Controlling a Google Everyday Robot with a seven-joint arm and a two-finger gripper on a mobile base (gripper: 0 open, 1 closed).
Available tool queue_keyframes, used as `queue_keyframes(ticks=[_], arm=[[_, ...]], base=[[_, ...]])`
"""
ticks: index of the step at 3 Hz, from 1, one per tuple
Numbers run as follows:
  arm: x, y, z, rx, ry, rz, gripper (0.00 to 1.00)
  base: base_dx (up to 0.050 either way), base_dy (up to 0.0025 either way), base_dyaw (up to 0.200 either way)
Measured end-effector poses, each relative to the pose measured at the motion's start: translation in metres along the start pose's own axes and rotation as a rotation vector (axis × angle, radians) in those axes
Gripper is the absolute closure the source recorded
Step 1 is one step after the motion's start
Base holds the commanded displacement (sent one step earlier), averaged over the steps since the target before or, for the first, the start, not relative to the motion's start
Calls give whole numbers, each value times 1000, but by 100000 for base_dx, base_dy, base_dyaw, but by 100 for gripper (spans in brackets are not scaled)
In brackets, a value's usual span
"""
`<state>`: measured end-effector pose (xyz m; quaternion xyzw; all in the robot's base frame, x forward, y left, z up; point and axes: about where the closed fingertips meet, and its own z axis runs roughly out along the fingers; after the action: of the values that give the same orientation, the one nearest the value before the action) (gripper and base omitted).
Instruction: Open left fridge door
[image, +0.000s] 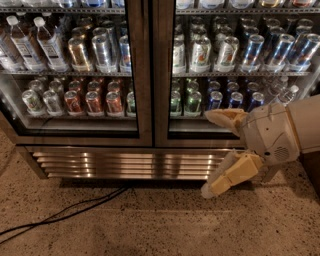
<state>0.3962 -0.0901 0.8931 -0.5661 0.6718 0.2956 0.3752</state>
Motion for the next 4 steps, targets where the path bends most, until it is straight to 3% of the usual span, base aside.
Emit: queue_keyframes(ticks=[1, 2, 3, 4], arm=[[-1, 1, 2, -19, -21, -6, 0], [-30, 13, 0, -127, -183, -60, 0], [-84, 43, -18, -249, -409, -171, 0], [-94, 48, -19, -264, -438, -177, 0]], base=[[0, 0, 0], [0, 0, 0], [0, 0, 0], [0, 0, 0]])
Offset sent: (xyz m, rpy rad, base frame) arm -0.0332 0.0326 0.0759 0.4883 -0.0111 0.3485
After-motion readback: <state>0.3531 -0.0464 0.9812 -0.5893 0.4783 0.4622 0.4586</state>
